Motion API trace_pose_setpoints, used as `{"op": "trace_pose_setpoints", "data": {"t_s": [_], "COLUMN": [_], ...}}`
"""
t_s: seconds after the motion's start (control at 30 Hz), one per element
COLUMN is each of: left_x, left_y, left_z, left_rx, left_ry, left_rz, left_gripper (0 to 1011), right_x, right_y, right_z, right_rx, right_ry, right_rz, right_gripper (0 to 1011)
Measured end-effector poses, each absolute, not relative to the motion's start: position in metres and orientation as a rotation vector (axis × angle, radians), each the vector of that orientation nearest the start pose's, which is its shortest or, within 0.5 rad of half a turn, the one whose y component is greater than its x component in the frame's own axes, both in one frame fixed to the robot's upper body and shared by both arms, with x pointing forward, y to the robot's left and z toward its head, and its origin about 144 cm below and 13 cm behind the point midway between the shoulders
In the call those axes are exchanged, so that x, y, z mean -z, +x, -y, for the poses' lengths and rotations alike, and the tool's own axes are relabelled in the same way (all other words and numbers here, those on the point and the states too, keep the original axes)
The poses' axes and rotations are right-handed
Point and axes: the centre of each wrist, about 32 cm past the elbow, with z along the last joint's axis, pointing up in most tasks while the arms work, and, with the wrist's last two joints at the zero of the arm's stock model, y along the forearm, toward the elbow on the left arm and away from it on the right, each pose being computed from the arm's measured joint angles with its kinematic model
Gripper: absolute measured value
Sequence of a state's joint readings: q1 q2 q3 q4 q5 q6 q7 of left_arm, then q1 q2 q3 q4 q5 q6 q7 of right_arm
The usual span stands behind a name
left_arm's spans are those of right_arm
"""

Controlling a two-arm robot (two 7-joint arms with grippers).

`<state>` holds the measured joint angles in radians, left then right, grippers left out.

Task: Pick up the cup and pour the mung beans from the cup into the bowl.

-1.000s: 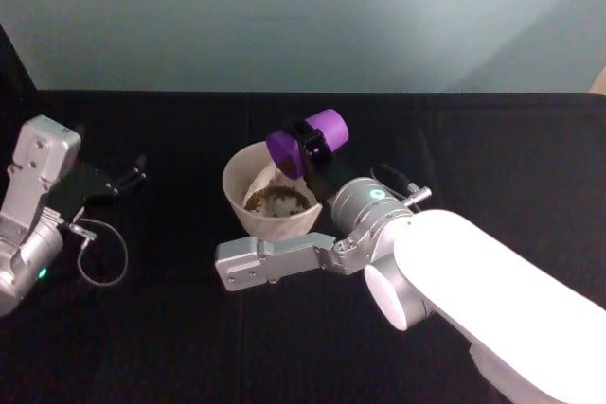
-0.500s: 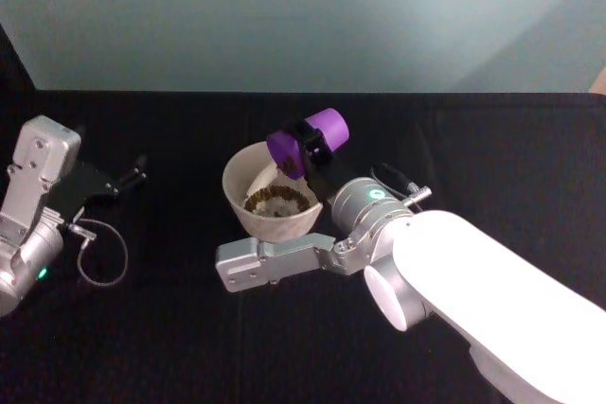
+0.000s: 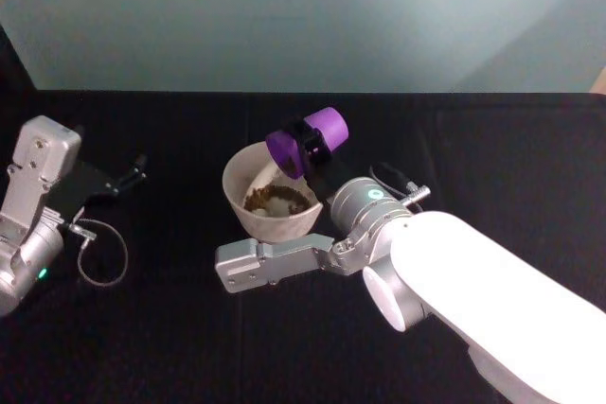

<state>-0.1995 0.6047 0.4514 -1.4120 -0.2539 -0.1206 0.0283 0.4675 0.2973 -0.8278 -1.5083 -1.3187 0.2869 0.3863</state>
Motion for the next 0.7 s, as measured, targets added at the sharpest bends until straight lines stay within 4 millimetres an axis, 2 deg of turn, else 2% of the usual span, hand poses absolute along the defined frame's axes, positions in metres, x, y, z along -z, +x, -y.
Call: {"op": "trace_pose_setpoints", "data": {"t_s": [0.7], "left_x": [-1.1398], "left_y": [0.4886], "left_z": [-0.3097], "left_rx": [-1.248], "left_ry": [0.305], "left_rz": [0.285], "left_gripper": [1000], "right_x": [-1.2068], "right_y": [0.4984], "right_z": [0.0898], "right_rx": [0.606], "right_ry": [-1.199], "right_rz": [1.468], "right_gripper": [724]}}
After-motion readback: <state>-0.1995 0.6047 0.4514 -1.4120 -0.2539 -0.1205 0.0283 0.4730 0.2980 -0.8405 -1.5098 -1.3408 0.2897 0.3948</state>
